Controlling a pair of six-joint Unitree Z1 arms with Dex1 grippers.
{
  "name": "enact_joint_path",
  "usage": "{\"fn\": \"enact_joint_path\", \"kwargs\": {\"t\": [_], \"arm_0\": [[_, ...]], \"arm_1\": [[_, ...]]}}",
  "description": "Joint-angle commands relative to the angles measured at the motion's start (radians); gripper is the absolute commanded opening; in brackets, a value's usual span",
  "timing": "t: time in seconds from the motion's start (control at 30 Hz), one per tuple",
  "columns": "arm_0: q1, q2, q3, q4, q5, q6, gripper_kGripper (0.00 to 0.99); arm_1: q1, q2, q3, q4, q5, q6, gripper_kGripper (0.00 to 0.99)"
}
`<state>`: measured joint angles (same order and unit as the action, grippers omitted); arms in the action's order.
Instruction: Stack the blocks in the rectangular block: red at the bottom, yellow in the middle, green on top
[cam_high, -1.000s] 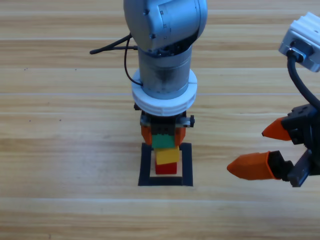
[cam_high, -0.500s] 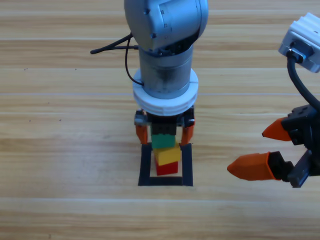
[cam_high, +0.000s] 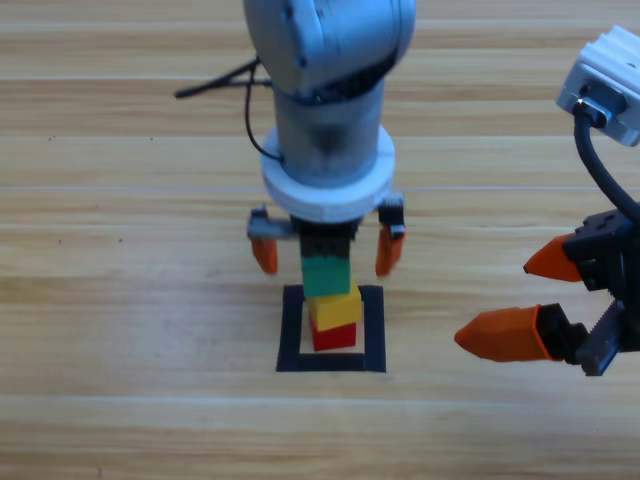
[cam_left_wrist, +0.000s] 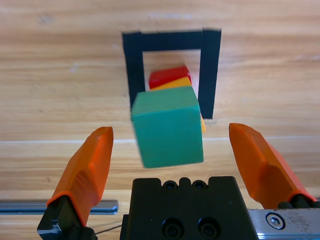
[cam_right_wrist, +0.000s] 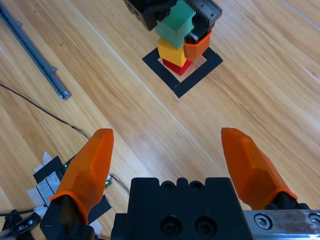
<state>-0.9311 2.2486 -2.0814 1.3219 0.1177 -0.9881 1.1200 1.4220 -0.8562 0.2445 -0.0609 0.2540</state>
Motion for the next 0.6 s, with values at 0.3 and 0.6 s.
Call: {"fn": "enact_joint_path", "kwargs": {"t": [0.3,0.6], "arm_0": [[-0.026,-0.997,0.960,-0.538,0.221,0.055,0.990],[-0.046,-1.126,1.314,-0.889,0.209,0.312,0.990]], "arm_1": [[-0.009,0.000,0.040,0.006,-0.039,-0.016,0.948],[-0.009,0.005,0.042,0.004,-0.045,-0.022,0.948]]}}
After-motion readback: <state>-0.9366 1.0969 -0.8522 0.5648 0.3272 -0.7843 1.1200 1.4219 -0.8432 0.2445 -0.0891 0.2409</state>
